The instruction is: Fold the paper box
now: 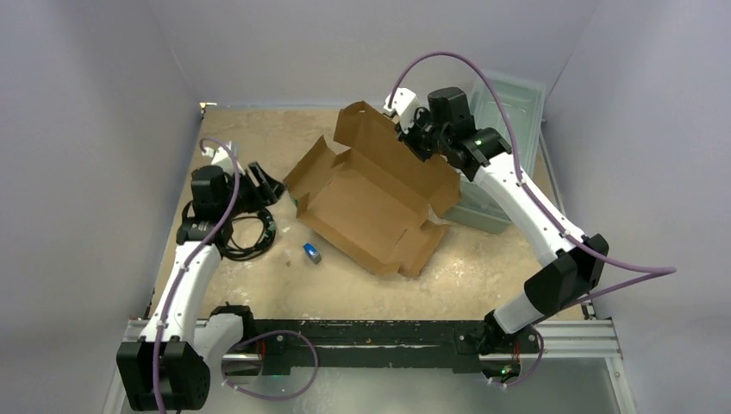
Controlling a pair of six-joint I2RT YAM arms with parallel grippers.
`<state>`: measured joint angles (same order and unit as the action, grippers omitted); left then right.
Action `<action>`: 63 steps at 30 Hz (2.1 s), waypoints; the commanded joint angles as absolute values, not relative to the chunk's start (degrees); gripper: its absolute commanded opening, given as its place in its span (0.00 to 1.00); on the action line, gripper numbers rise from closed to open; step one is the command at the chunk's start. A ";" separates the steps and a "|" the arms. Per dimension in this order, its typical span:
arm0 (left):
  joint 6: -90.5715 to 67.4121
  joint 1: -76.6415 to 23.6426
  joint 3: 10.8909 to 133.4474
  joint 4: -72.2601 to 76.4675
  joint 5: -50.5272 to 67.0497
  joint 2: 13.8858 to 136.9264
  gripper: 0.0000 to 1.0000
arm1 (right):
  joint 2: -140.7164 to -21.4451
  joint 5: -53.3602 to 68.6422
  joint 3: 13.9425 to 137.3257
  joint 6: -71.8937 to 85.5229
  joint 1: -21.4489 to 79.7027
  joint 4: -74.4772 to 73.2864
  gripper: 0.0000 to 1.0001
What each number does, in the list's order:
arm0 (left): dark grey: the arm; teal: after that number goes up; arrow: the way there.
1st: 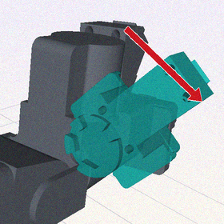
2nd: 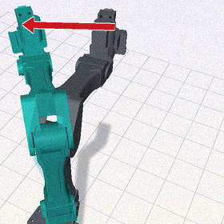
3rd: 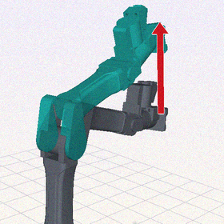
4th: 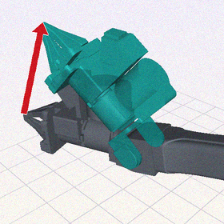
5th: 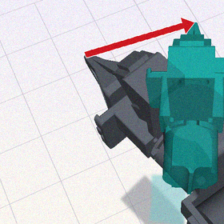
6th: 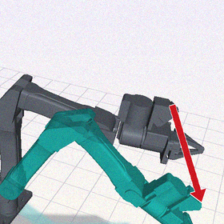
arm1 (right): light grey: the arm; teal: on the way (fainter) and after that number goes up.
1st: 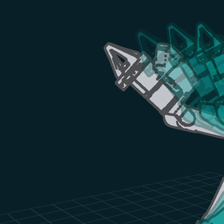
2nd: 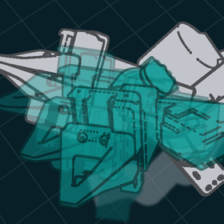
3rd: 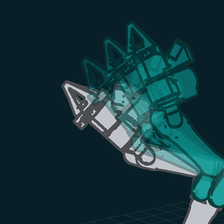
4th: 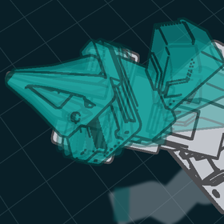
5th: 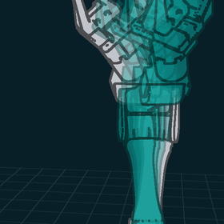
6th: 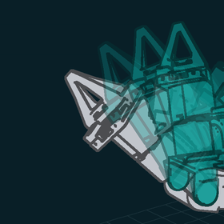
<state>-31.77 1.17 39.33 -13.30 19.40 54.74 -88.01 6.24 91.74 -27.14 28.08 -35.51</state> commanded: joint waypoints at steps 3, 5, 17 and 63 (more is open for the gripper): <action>-22.37 1.59 49.01 -14.87 20.77 59.69 0.61 | -89.23 3.15 97.60 -31.90 30.63 -34.72 0.00; -21.68 1.64 48.18 -13.76 19.27 60.18 0.61 | -89.38 2.61 97.51 -32.63 30.73 -34.71 0.00; -15.67 1.58 46.25 3.50 27.36 69.95 0.63 | -90.97 5.41 98.96 -36.27 31.67 -36.93 0.00; -15.96 -10.81 35.55 38.72 10.23 67.06 0.00 | -92.37 17.75 127.85 -35.74 31.82 -41.99 0.00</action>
